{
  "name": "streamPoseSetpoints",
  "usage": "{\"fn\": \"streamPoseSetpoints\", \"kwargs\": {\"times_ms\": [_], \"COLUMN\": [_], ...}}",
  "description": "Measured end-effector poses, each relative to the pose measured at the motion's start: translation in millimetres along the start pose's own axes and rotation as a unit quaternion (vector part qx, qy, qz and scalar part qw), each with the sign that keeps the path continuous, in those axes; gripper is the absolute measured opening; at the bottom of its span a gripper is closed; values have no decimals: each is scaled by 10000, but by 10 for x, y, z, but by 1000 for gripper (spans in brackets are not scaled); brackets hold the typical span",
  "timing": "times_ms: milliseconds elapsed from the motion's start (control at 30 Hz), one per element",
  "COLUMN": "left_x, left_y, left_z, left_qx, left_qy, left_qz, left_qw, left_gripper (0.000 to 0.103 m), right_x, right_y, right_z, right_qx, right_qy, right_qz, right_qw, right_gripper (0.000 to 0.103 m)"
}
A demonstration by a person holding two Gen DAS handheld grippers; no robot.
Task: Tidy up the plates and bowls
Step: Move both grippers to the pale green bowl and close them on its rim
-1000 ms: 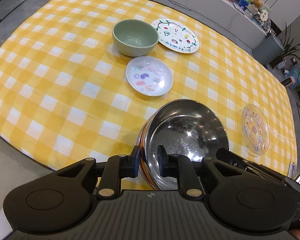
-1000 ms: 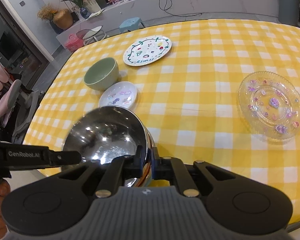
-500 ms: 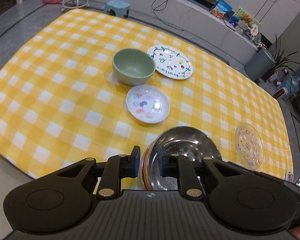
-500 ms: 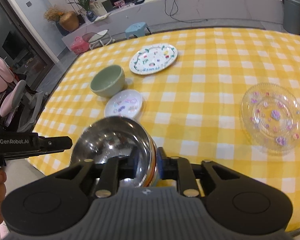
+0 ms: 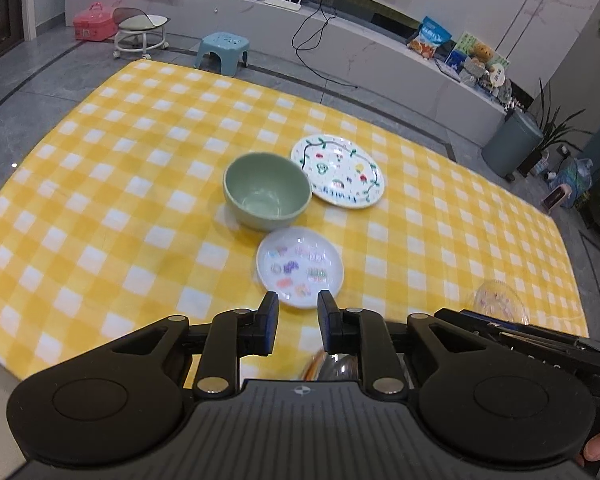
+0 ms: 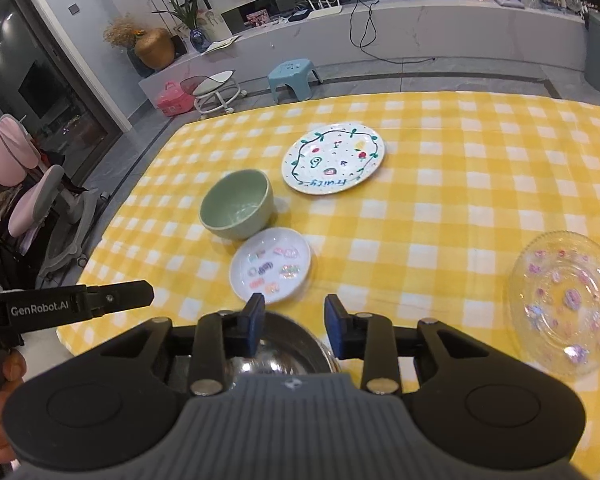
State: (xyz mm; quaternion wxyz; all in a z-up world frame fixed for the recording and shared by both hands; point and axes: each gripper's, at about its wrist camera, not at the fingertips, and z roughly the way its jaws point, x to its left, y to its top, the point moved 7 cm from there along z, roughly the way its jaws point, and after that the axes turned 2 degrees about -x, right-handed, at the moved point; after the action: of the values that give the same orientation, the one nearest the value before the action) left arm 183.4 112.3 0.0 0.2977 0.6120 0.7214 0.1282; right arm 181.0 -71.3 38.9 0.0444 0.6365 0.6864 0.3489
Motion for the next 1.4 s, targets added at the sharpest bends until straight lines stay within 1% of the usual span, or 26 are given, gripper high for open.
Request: {"fn": "streamPoseSetpoints", "kwargs": {"times_ms": [67, 200, 267, 367, 400, 567, 700, 800, 933, 967, 1033, 1067, 1133, 1200, 1233, 1300, 1367, 1400], "left_x": [49, 147, 192, 273, 300, 471, 607, 672, 758, 783, 797, 796, 798, 802, 813, 827, 835, 830], "left_y": [69, 208, 269, 368, 402, 555, 673, 740, 780, 786, 781, 778, 767, 762, 756, 740, 731, 724], "left_z": [57, 189, 264, 390, 433, 665, 850, 1006, 1239, 1291, 1375, 1419, 1493, 1570, 1603, 1655, 1689, 1702], "left_qx": [-8, -80, -99, -140, -159, -177, -216, -220, -87, -46, 58, 125, 216, 316, 354, 435, 463, 475], "left_qy": [-19, 36, 4, -69, -78, -24, 9, 140, 275, 310, 308, 283, 272, 301, 319, 364, 384, 344], "left_qz": [-101, -197, -253, -358, -391, -589, -814, -780, -724, -745, -724, -704, -686, -643, -652, -661, -659, -669], "left_qw": [9999, 9998, 9996, 9992, 9991, 9981, 9964, 9966, 9970, 9967, 9969, 9970, 9970, 9970, 9967, 9962, 9960, 9960], "left_gripper": [25, 35, 41, 45, 47, 52, 52, 52, 51, 48, 46, 46, 42, 35, 34, 28, 25, 22], "right_x": [1, -2, -6, -25, -33, -63, -23, 50, 170, 191, 232, 247, 256, 265, 262, 244, 234, 232], "right_y": [60, 187, 243, 307, 331, 488, 649, 746, 847, 860, 873, 877, 885, 892, 893, 882, 859, 842], "right_z": [74, 265, 374, 557, 622, 906, 1128, 1293, 1557, 1625, 1753, 1814, 1908, 1992, 2031, 2101, 2163, 2190], "right_qx": [29, 132, 209, 333, 380, 550, 639, 692, 797, 830, 933, 994, 1092, 1154, 1182, 1243, 1315, 1348], "right_qy": [0, 18, 30, -21, -25, 51, 57, 127, 237, 216, 174, 151, 117, 56, 10, -66, -59, -34], "right_qz": [40, 130, 183, 237, 260, 453, 467, 510, 580, 579, 556, 566, 577, 553, 536, 526, 550, 573], "right_qw": [10000, 9998, 9996, 9992, 9989, 9974, 9968, 9962, 9948, 9946, 9939, 9933, 9923, 9918, 9915, 9908, 9898, 9892], "right_gripper": [33, 38, 40, 43, 45, 45, 45, 45, 43, 43, 38, 37, 31, 28, 24, 19, 15, 15]}}
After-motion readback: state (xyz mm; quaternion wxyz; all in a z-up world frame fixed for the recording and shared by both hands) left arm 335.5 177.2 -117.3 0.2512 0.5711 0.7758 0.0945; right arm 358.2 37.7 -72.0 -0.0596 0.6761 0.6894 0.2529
